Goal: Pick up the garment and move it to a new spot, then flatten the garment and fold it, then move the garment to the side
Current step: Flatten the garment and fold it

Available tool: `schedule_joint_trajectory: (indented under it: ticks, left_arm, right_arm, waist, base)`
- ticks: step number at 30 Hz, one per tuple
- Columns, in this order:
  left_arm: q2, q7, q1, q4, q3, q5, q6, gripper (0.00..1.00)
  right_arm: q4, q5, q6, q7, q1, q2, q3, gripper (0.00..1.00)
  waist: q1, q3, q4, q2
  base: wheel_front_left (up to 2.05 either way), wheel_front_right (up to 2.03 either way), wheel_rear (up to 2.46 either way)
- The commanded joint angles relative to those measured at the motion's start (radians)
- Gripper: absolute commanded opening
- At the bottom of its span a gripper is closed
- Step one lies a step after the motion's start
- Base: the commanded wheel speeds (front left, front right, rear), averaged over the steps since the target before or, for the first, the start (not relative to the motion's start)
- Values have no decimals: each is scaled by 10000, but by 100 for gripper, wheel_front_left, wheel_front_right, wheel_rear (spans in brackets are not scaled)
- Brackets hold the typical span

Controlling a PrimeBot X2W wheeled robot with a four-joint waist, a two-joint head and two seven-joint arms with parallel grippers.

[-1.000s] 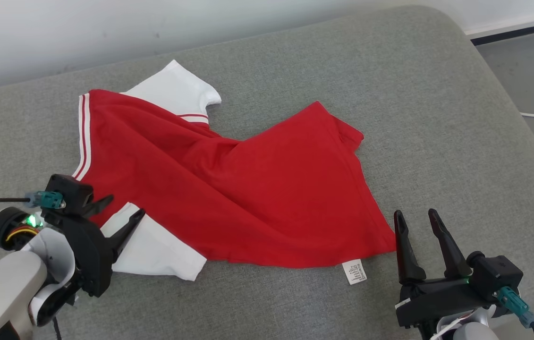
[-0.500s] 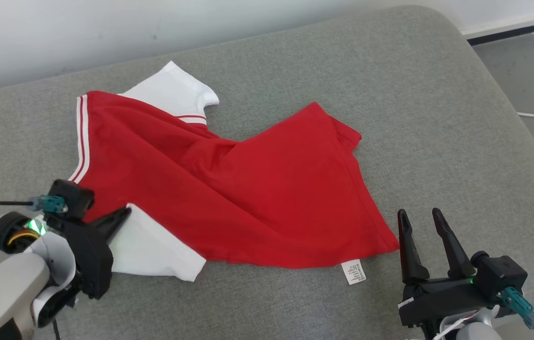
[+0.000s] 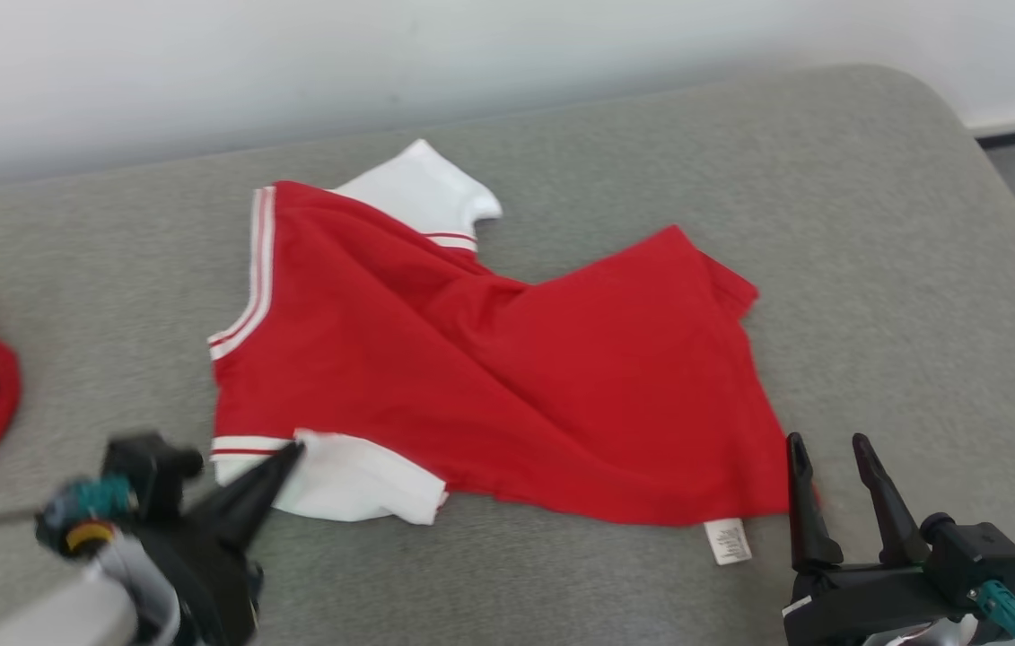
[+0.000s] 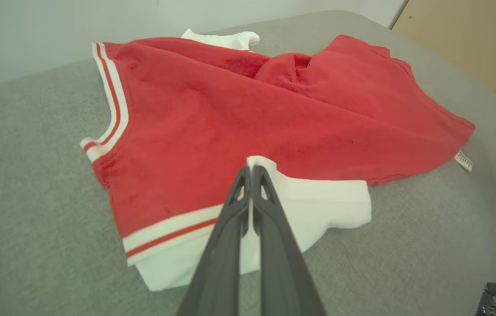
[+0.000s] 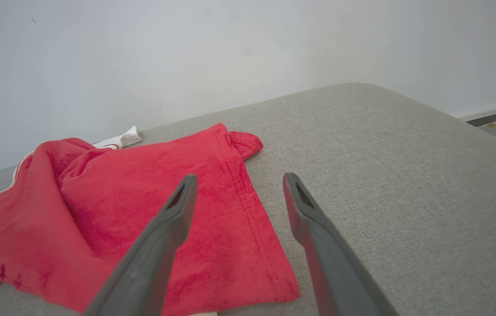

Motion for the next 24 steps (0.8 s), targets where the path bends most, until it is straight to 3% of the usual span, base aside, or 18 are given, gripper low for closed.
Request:
schedule_joint_trajectory:
  ticks: [1, 7, 12, 13, 14, 15, 21, 24]
  left_arm:
    - [60, -136, 370, -219, 15, -54, 169, 0]
    - [-107, -563, 2110, -1120, 162, -543, 992, 0]
    - [-641, -640, 3027, -707, 385, -620, 1095, 0]
    - [-734, -650, 3097, -549, 419, -524, 1075, 30]
    - [-845, -660, 3158, -376, 513, -430, 1023, 95]
    - [-1010, -665, 3234, -272, 705, -387, 1001, 100]
    - [-1551, -655, 3906, 58, 2282, 437, 807, 100]
    - [-1830, -656, 4314, -26, 3506, 1125, 925, 100]
  right_arm:
    - [-37, -44, -22, -4, 92, -3, -45, 100]
    - [-70, -194, -22, -4, 281, 0, -233, 100]
    - [24, -356, -22, -4, 281, -3, -242, 100]
    - [43, -404, -22, -4, 268, -3, -221, 100]
    - [57, -422, -22, -4, 254, -1, -226, 100]
    - [72, -453, -22, -4, 246, -3, -216, 100]
    - [110, -499, -22, -4, 335, -3, -198, 100]
    - [128, -514, -22, -4, 365, -1, -197, 100]
  waist:
    - [1, -275, 525, 0]
    - [1, -352, 1227, 0]
    - [1, -502, 1682, 0]
    - [1, -542, 1753, 0]
    - [1, -581, 1816, 0]
    - [1, -626, 1874, 0]
    - [1, -870, 2031, 0]
    - [1, -950, 2039, 0]
  base:
    - [0, 0, 0]
    - [0, 0, 0]
    - [0, 0, 0]
    - [0, 0, 0]
    - [0, 0, 0]
    - [0, 0, 0]
    - [0, 0, 0]
    - [0, 0, 0]
